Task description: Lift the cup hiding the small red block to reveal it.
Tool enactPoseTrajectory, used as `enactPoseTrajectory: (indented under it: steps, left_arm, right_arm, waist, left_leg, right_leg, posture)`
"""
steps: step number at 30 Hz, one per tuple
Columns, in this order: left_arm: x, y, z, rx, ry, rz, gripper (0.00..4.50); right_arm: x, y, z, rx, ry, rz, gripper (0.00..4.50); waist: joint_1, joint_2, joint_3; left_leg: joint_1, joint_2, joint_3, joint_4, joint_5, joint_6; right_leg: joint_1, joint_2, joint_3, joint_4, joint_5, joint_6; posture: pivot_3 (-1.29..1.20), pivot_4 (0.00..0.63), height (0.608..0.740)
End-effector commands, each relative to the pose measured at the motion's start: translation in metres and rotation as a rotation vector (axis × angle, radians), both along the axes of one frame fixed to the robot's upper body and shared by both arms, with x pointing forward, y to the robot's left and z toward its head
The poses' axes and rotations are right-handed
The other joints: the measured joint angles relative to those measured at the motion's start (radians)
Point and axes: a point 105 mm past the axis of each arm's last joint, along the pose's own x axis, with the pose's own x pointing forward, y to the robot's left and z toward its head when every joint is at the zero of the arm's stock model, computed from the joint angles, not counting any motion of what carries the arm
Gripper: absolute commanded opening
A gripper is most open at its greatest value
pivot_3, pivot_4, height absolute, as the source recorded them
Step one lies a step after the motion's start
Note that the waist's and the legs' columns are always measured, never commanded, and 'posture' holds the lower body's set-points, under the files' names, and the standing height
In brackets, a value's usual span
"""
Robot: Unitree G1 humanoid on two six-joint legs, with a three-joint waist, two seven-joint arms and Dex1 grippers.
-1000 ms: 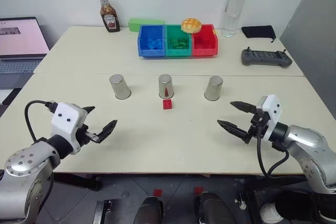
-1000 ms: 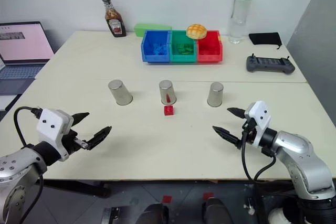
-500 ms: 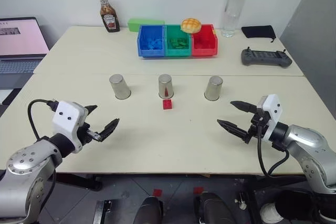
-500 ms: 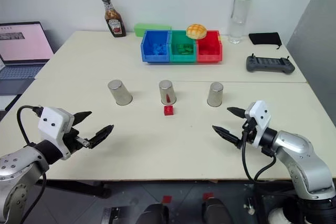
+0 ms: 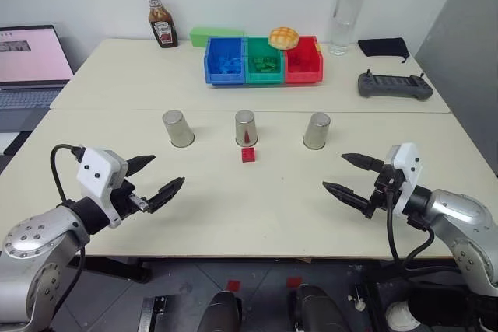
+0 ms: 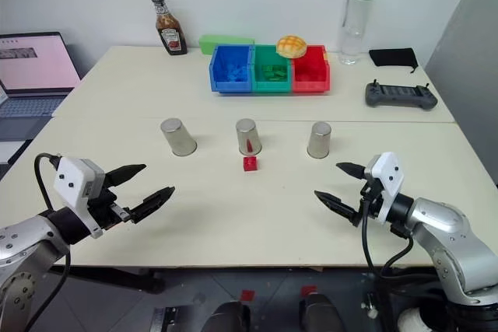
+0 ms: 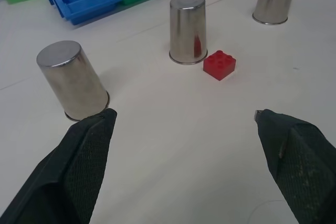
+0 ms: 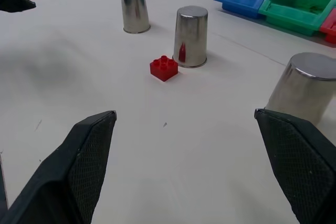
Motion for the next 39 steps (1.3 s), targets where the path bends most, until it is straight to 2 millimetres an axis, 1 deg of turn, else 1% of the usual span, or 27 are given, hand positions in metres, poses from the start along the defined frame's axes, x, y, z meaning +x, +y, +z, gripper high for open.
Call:
enactPoseTrajectory:
  steps: [1,15,39]
  left_arm:
    - [-0.003,0.005,0.010,0.010,-0.037,0.006,4.49]
    - [-0.005,0.016,0.011,0.032,-0.046,0.059,4.49]
    - [-0.004,0.014,0.006,0.044,-0.046,0.052,4.49]
  right_arm:
    - [-0.004,-0.002,0.011,-0.007,-0.050,-0.006,4.50]
    - [-0.003,-0.001,0.005,-0.004,-0.039,0.001,4.50]
    - [-0.002,0.003,0.001,-0.007,-0.040,0.028,4.50]
  waist:
    - [0.000,0.000,0.000]
    - [0.000,0.000,0.000]
    - [0.000,0.000,0.000]
  left_leg:
    - [0.000,0.000,0.000,0.000,0.000,0.000]
    - [0.000,0.000,0.000,0.000,0.000,0.000]
    - [0.000,0.000,0.000,0.000,0.000,0.000]
  right_leg:
    - [0.000,0.000,0.000,0.000,0.000,0.000]
    - [0.000,0.000,0.000,0.000,0.000,0.001]
    - [0.000,0.000,0.000,0.000,0.000,0.000]
  posture:
    - [0.00,0.150,0.740]
    - [0.00,0.150,0.740]
    - [0.00,0.150,0.740]
